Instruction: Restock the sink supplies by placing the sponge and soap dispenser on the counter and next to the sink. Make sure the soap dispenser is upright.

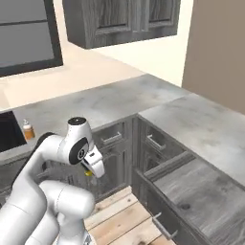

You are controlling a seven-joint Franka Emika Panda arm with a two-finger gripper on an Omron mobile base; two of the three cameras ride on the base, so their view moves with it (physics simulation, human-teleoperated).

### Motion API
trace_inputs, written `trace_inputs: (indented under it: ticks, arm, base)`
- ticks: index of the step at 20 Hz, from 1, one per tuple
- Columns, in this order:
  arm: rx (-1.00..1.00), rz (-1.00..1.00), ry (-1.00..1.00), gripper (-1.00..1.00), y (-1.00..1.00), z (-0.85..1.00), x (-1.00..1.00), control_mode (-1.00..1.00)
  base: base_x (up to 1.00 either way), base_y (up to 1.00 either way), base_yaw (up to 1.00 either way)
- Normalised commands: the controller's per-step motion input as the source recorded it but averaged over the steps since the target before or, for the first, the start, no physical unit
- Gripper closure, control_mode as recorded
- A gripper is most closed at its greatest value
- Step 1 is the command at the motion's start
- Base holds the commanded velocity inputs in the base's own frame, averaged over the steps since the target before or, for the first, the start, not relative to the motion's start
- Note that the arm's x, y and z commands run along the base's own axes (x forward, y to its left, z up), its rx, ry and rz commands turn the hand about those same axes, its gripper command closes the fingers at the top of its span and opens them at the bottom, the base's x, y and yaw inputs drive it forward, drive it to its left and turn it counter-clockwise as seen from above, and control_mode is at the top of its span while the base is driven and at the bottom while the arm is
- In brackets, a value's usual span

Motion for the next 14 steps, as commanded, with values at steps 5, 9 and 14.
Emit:
trace_inputs:
  ticks: [5, 9, 14]
  arm:
    - [0.00, 0.00, 0.00, 1.00, 0.00, 0.00, 0.00, 1.00]
    - [0.00, 0.00, 0.00, 1.00, 0.00, 0.00, 0.00, 1.00]
    - [0.00, 0.00, 0.00, 1.00, 0.00, 0.00, 0.00, 1.00]
  base:
    - [-0.12, 0.68, 0.84]
    - [-0.05, 0.92, 0.76]
    - [-0.01, 1.00, 0.70]
